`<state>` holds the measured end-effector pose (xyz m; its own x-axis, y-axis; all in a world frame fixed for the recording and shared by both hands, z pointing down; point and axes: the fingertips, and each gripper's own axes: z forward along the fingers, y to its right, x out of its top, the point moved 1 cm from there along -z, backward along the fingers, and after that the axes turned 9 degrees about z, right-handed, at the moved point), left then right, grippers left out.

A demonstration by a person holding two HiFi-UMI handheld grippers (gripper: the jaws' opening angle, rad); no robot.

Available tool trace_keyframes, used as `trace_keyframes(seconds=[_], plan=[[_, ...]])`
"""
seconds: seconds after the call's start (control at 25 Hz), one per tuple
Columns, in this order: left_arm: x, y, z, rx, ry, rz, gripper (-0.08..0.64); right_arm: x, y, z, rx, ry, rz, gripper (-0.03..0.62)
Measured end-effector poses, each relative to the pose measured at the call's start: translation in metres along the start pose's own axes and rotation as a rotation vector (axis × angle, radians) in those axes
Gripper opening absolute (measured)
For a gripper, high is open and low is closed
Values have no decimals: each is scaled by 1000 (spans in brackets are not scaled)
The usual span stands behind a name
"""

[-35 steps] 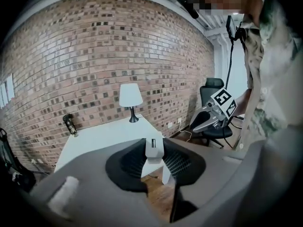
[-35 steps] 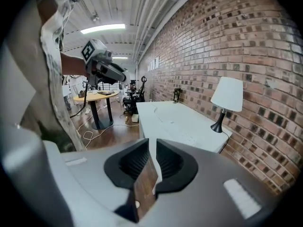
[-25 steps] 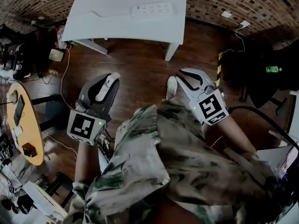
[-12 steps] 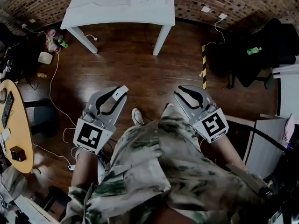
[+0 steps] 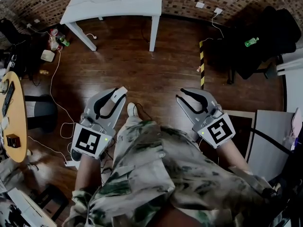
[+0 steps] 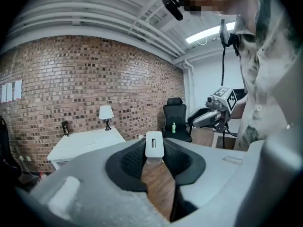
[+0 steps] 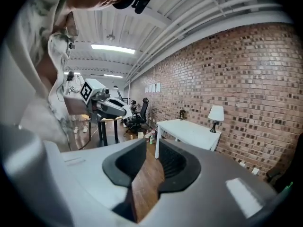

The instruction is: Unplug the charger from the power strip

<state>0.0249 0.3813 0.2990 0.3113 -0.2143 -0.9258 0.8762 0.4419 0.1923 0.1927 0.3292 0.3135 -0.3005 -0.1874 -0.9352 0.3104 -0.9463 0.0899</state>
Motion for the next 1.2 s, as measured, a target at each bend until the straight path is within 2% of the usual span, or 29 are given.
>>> trace_keyframes(seconds=[0.24,0.48,0.76,1.2], plan=[[9,83,-17,32,6,-51,107,-26,-16,-70,28,20,-15,87],[12,122,-33,40,-5,-53,107,-36,-39,-106,42,28,-37,87],[23,138,-19,13,21,-28,107,-45,-41,-128,10,14,-64,74],[34,128,-3,-17,23,17,107,-35,-28,-124,-11,35,-66,67]])
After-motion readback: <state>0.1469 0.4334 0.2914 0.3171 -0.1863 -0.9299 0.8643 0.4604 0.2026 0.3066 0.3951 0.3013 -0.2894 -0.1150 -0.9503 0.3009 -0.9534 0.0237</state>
